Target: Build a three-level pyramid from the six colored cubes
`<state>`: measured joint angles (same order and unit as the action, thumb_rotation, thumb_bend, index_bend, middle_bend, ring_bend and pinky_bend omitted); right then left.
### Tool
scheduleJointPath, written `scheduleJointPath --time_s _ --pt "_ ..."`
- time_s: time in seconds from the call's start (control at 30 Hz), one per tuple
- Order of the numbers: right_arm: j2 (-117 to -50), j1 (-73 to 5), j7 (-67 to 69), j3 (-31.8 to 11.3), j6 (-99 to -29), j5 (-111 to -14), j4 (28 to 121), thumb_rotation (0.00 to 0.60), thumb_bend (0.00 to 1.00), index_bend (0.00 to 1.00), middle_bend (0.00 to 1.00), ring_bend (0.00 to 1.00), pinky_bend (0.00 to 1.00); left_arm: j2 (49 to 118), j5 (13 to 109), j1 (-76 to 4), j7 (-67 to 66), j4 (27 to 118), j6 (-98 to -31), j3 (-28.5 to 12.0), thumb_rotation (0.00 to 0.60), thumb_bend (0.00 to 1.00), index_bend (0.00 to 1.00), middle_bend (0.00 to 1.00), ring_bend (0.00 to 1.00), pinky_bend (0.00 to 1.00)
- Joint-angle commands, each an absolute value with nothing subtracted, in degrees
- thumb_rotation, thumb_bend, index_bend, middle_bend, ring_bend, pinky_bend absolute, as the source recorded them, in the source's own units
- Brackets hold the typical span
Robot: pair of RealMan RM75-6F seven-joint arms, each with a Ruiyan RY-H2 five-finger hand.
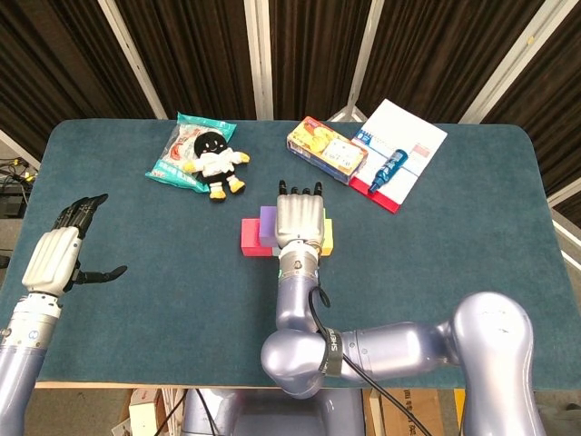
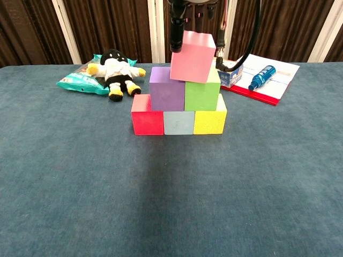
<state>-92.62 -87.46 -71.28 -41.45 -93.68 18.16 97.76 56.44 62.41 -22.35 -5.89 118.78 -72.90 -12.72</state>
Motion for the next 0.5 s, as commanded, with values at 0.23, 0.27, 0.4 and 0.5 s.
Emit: scheduleJointPath --time_s 0.23,0.27,0.4,0.5 --pt "-93.33 -87.13 -71.42 -42.19 -93.82 17.06 96.82 0.600 0.50 0.00 0.43 0.27 0.00 56.29 62.41 -22.26 -5.40 118.79 -72.97 -12.88 0.600 0.13 0.00 0.06 0.00 0.01" --pt "-93.39 -87.08 -71.55 -42.20 -93.85 16.98 96.74 0.600 0.50 0.00 0.43 0.27 0.00 56.28 62.41 -22.26 -5.39 118.78 -72.95 -12.87 0.600 0.13 0.00 0.06 0.00 0.01" --pt "-93.57 -86.91 -72.02 -42.22 -93.99 16.62 96.45 0.600 0.50 0.00 0.43 0.27 0.00 56.29 62.38 -22.27 -5.38 118.71 -72.87 -12.85 0.600 0.13 0.00 0.06 0.00 0.01" --pt "-93.82 -86.72 -72.22 -42.42 -94.07 16.56 96.18 0.600 0.50 0.00 0.43 0.27 0.00 56.30 62.34 -22.29 -5.39 118.72 -72.88 -12.88 0.600 0.13 0.00 0.06 0.00 0.01"
